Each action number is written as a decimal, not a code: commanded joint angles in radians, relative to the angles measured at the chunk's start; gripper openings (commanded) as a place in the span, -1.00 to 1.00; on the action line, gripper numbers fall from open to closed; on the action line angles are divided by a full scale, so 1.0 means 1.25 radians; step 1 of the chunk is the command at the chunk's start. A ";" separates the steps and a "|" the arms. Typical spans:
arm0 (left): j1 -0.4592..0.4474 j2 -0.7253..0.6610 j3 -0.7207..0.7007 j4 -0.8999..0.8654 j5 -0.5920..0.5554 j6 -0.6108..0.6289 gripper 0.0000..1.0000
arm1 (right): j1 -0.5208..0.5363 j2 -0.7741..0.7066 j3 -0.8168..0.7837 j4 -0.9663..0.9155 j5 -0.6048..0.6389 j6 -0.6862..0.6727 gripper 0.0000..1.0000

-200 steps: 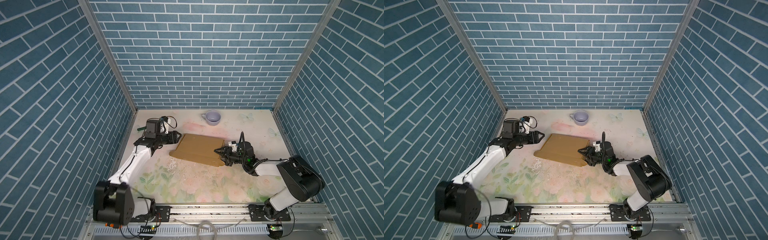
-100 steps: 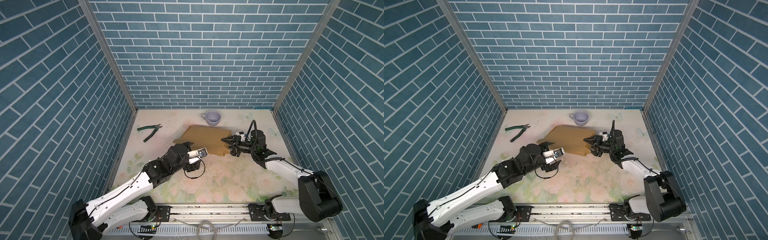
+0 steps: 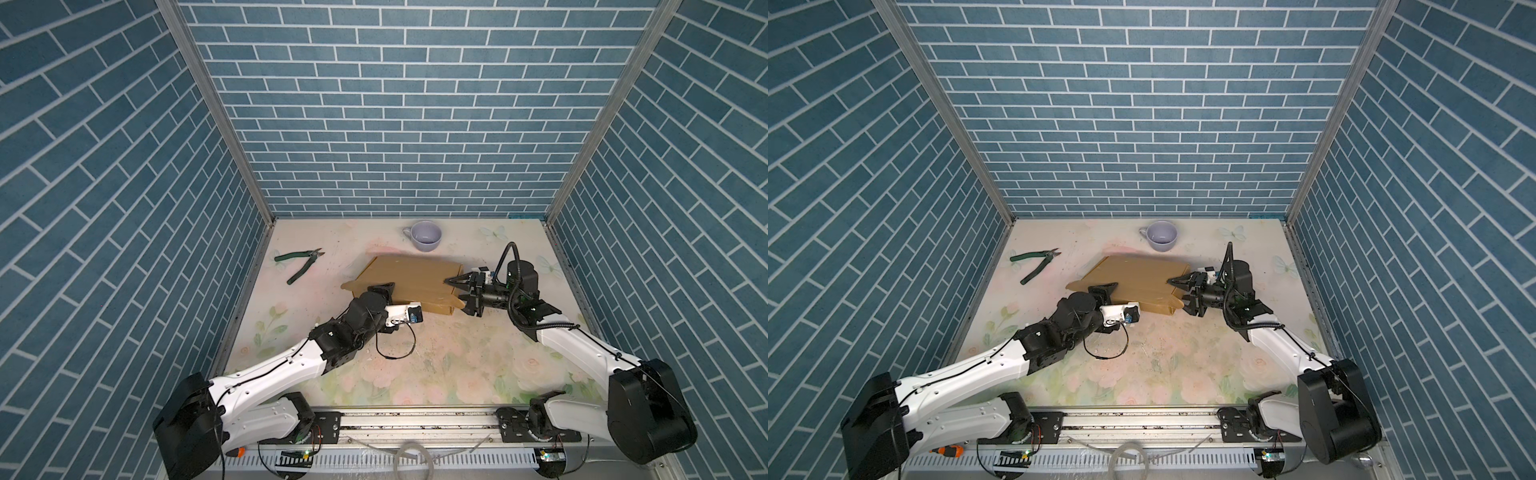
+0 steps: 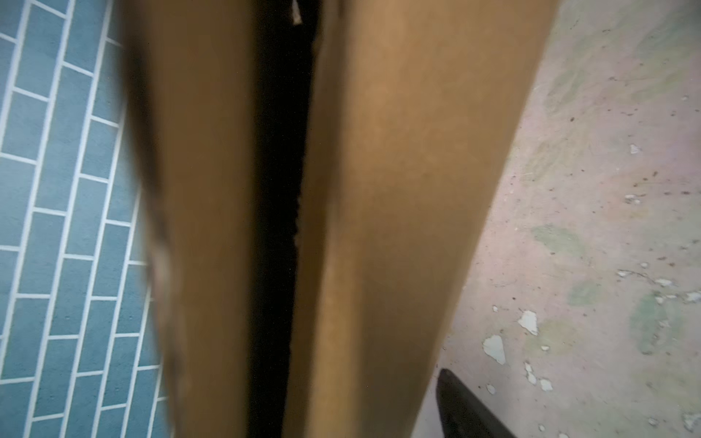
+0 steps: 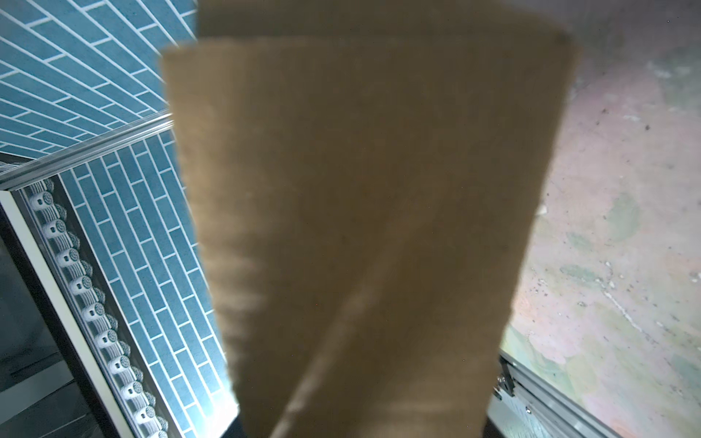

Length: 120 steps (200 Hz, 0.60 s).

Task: Assemble paper box
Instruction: Turn over the paper box at the center of the table.

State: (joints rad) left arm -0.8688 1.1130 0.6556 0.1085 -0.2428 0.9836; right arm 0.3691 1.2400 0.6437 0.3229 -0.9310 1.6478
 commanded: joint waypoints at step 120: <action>0.080 0.045 0.215 -0.451 0.174 -0.106 -0.25 | -0.186 -0.133 0.077 -0.380 -0.009 -0.303 0.61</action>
State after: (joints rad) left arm -0.8124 1.1210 0.8246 -0.1833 -0.1474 0.9749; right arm 0.2085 1.1400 0.6312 0.2348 -0.9779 1.5993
